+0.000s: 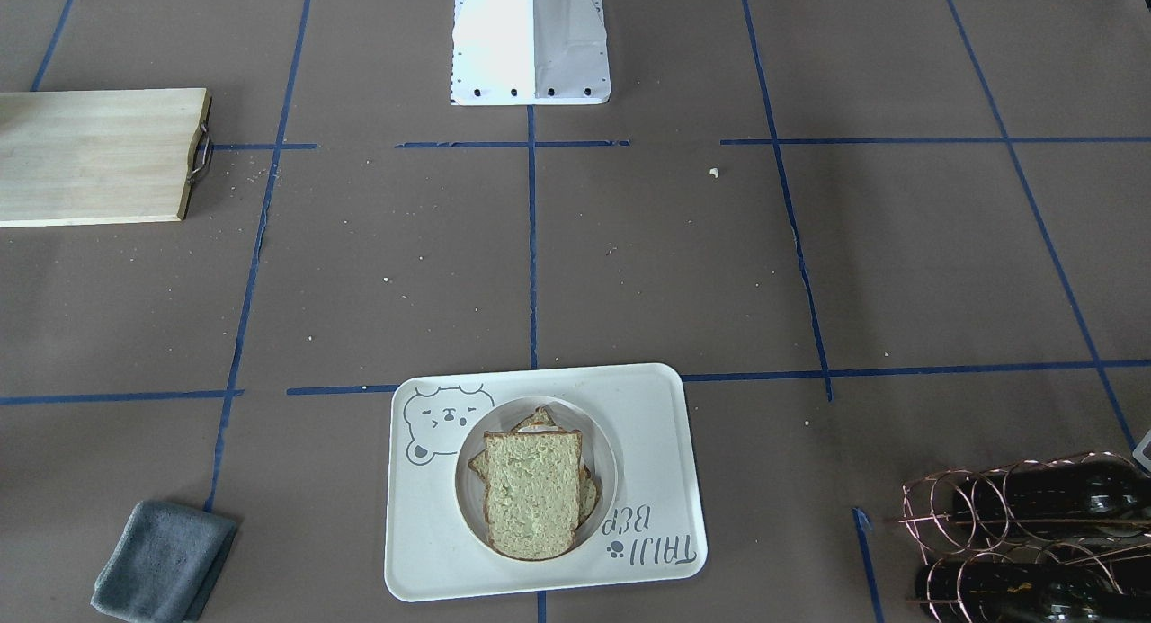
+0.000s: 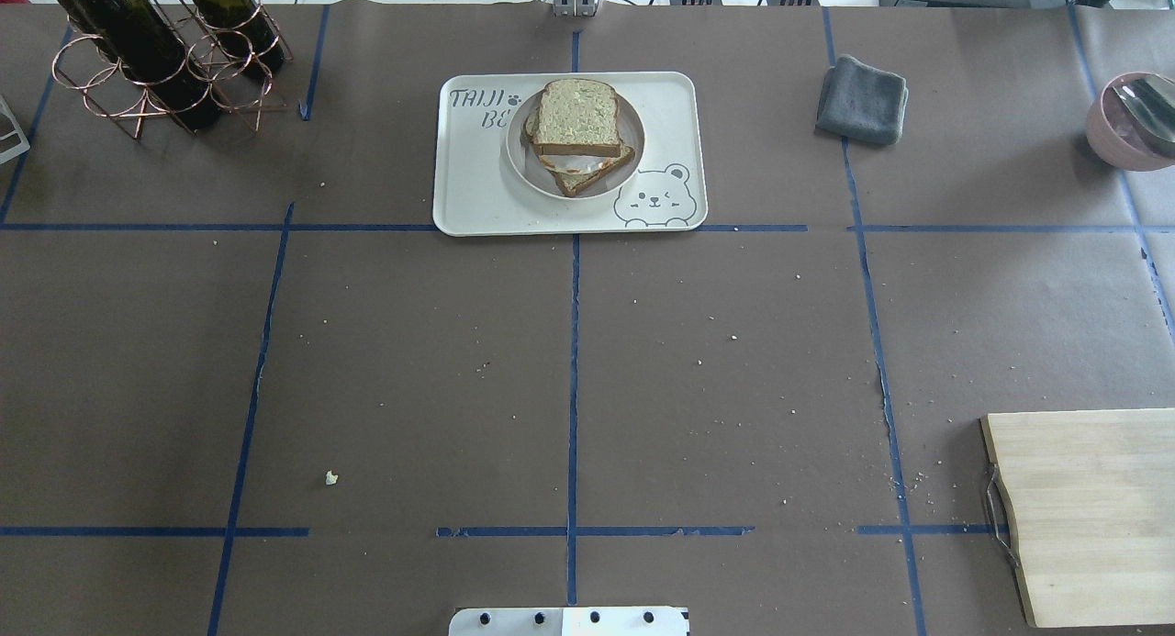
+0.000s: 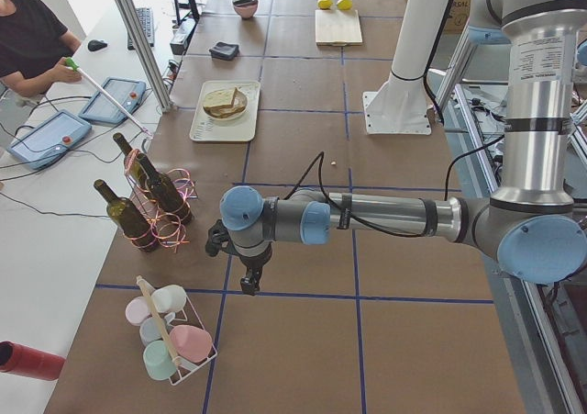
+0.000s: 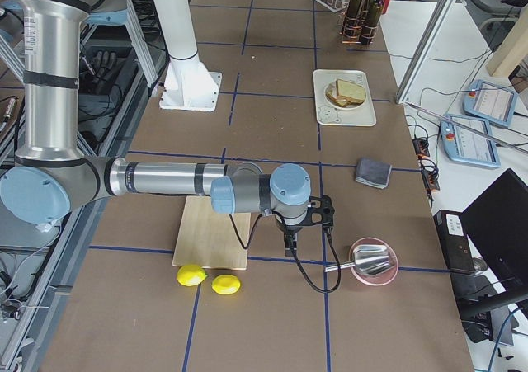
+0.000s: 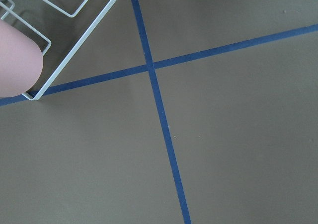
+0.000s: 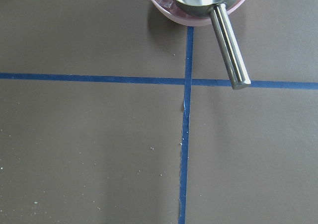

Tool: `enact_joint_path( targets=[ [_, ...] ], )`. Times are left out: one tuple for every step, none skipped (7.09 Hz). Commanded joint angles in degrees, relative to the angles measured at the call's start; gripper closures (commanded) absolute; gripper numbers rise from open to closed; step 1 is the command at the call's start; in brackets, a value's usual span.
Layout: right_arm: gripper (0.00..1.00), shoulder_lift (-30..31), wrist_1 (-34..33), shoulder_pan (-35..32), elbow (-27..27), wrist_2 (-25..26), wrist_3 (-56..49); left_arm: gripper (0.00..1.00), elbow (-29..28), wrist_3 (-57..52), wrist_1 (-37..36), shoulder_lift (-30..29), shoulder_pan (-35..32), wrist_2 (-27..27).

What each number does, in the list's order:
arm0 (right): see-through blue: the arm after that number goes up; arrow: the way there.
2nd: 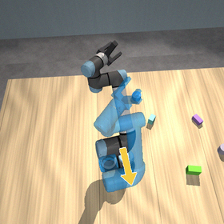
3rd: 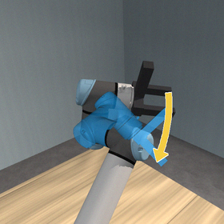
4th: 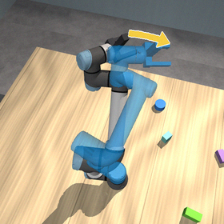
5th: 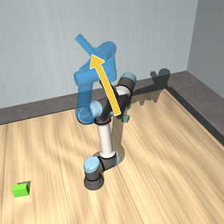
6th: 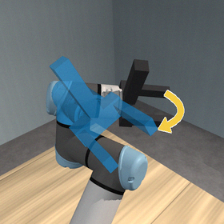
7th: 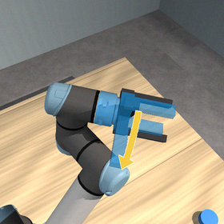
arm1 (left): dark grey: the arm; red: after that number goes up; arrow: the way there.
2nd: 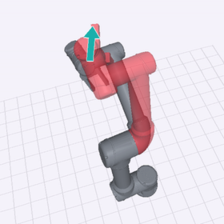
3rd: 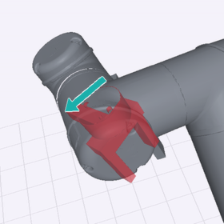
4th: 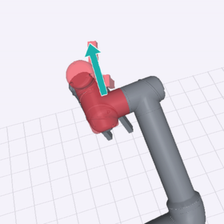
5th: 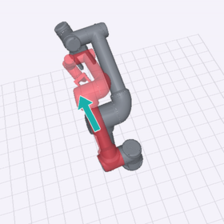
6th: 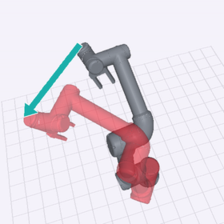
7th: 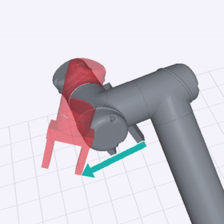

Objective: Make sandwich and place on tray

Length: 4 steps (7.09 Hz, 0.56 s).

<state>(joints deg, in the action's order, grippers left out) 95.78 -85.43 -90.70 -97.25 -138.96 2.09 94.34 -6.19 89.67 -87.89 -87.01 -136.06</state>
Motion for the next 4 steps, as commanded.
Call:
enact_joint_path(
  targets=[
    [0.00, -0.1, 0.0, 0.0, 0.0, 0.0, 0.3, 0.00, 0.1, 7.3, 0.2, 0.3, 0.0, 0.0],
    [0.00, -0.1, 0.0, 0.0, 0.0, 0.0, 0.5, 0.00, 0.1, 7.3, 0.2, 0.4, 0.0, 0.2],
    [0.00, -0.2, 0.0, 0.0, 0.0, 0.0, 0.6, 0.00, 0.1, 7.0, 0.3, 0.5, 0.0, 0.4],
    [0.00, -0.2, 0.0, 0.0, 0.0, -0.1, 0.7, 0.00, 0.1, 6.9, 0.2, 0.6, -0.1, 0.4]
  ],
)
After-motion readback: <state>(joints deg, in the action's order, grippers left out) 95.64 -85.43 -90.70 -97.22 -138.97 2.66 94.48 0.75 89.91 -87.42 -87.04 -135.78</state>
